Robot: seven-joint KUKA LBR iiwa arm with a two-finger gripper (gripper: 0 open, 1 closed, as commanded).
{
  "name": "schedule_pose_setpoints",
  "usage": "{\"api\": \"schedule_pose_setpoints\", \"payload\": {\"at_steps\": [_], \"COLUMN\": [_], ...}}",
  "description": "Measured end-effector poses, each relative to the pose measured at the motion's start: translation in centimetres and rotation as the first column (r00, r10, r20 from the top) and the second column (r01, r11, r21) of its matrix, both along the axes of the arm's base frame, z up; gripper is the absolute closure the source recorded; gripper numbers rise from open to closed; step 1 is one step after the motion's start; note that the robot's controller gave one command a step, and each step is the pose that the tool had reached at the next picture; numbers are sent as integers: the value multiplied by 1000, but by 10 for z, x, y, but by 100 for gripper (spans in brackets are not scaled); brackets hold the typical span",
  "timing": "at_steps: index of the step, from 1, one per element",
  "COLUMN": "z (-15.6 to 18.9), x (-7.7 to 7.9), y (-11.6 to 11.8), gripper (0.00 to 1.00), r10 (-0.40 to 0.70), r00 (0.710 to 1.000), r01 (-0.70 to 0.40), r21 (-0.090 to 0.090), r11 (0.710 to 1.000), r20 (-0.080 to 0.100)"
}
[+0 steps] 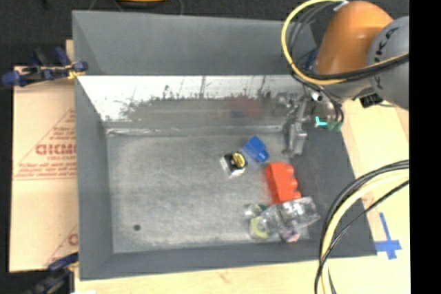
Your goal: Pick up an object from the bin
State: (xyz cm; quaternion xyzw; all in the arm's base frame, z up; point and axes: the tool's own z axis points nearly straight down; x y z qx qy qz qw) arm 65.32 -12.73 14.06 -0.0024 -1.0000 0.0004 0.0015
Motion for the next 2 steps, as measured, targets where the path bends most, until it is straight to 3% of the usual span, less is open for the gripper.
{"api": "schedule_pose_setpoints", "payload": {"at_steps": [1,2], "z": [-68,-66], "x": [-25,-24], "y": [58,57], "gripper": [0,100], "r10": [272,272], "r00": [962,962], "r01": [-272,-272], "r21": [0,-2], "r11": [962,962], "r20": [5,8]}}
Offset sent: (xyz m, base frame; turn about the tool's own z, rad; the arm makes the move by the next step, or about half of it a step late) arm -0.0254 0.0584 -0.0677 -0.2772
